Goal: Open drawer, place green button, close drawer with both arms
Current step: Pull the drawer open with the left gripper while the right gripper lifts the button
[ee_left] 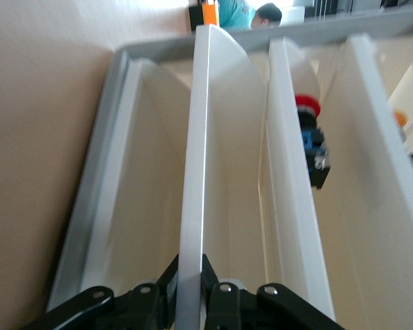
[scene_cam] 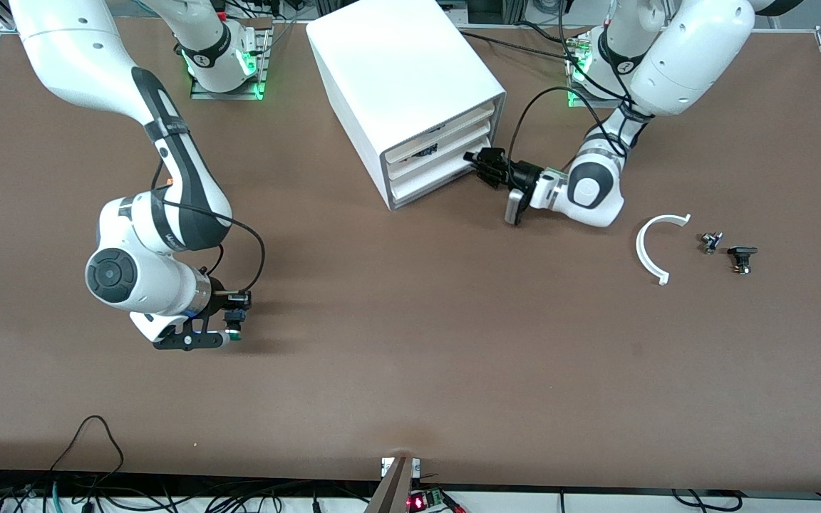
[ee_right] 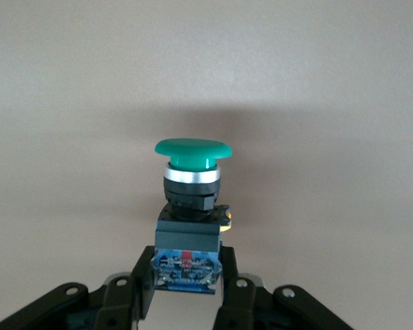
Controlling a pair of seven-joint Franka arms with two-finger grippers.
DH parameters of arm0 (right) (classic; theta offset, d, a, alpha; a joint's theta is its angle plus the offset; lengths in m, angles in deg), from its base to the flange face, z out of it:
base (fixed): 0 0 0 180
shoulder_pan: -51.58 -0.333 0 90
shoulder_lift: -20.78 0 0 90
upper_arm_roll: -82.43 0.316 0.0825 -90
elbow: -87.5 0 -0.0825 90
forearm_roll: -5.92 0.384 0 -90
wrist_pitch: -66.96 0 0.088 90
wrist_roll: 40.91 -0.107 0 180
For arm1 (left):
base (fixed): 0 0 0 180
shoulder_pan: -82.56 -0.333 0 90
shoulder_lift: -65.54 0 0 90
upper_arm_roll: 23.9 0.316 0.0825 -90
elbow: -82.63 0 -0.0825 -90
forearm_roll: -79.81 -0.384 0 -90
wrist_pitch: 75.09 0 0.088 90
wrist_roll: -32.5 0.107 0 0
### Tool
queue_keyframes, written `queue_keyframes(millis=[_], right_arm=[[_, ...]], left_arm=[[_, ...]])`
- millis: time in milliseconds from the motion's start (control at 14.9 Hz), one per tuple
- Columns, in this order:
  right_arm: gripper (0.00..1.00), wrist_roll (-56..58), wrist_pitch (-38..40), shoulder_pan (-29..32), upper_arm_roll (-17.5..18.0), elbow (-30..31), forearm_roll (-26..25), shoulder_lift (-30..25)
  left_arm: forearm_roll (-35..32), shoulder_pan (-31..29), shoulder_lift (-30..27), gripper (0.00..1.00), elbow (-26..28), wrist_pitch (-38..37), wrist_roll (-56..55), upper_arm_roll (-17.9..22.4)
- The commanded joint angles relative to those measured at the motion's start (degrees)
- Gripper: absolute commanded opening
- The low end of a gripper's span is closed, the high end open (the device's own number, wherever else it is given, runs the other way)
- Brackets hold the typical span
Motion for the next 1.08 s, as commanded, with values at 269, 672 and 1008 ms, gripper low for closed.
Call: queue_keyframes(millis=[269,672,1008], right_arm=[[0.0,-30.9,12.1,-6.5,-0.1,-9.0,0.4,0.3],[0.0,-54.2,12.1,-12.8,0.1,-12.9,1.0,0.3],[0.0,-65.7,11.3,-18.1,0.9,-15.2,0.9,0.2]], left_arm=[[-11.9,-6.7,-0.2,0.0,-9.6,-0.1,-12.6,0.5],[-18.9,-9.4,2.3,0.0,-16.8,-0.4,-19.9,0.6],[-19.4,-10.5,2.6,0.52,-18.2,-0.4,-20.0,0.6]])
